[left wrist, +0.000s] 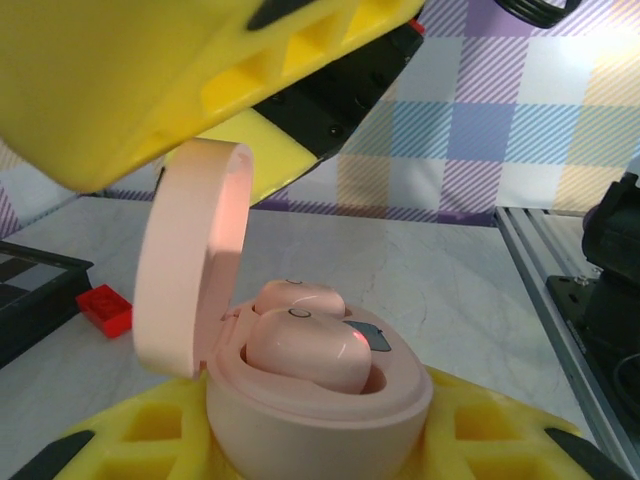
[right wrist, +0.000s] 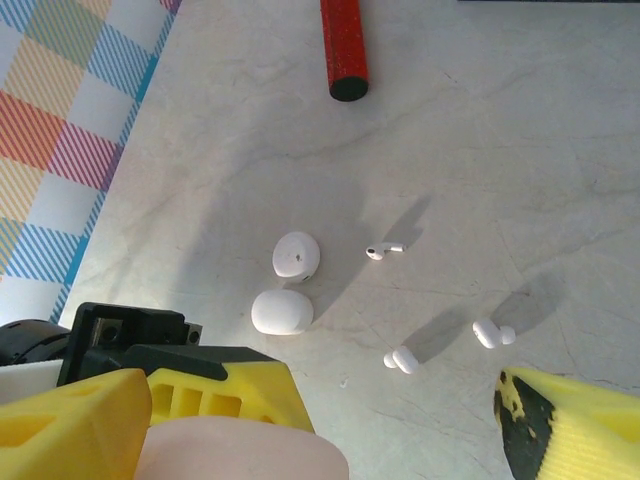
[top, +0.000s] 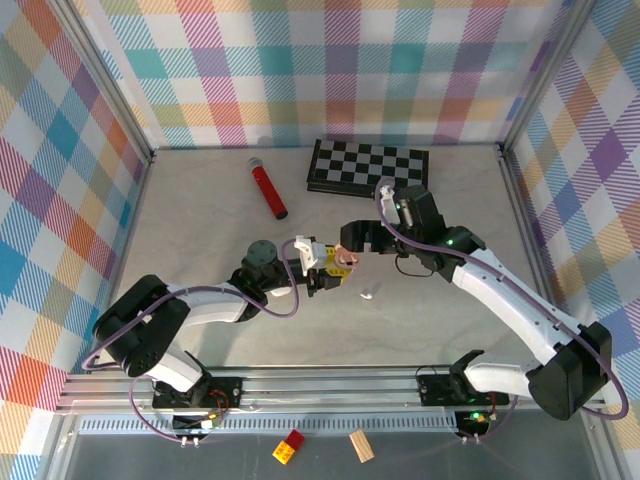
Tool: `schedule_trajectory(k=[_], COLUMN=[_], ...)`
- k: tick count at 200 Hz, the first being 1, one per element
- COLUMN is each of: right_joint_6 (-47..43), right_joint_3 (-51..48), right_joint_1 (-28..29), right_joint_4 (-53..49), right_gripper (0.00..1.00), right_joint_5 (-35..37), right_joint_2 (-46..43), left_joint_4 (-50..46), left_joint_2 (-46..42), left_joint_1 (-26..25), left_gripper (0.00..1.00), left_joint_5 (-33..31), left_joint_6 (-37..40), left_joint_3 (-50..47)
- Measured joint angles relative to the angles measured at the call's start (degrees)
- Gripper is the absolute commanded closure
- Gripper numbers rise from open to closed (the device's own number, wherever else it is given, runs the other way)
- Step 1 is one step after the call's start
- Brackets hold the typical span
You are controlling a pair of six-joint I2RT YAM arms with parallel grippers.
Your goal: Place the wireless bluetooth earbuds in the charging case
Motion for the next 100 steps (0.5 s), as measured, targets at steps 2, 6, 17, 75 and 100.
schedule_trajectory(k=[2, 6, 17, 75, 100], right_joint_6=[0.0, 0.0, 0.2, 2.0, 7.2], right_joint_3=[0.0, -0.2, -1.1, -5.5, -9.0], right_joint_1=[0.0, 0.0, 0.0, -1.5, -5.1], right_joint_4=[0.0, 0.2, 0.5, 3.3, 9.7], right_gripper=[0.12, 0.12, 0.12, 0.12, 0.13], right_joint_5=[0.0, 0.0, -0.3, -4.5, -10.9], right_joint_2=[0.0, -0.2, -0.9, -7.5, -10.6], left_joint_4=[-0.1, -0.2, -0.6, 2.5, 6.5], left_joint_2=[0.0, -0.1, -0.1, 1.2, 3.0], left_joint_1=[0.0, 0.0, 0.0, -0.1, -0.1], left_gripper=[0.67, 0.67, 0.67, 0.67, 0.67], left_joint_5=[-0.2, -0.4, -1.1, -3.7, -3.8], left_joint_6=[0.0, 0.0, 0.0, -3.1, -6.1], left_joint_3=[0.0, 0.1, 0.2, 3.1, 3.9])
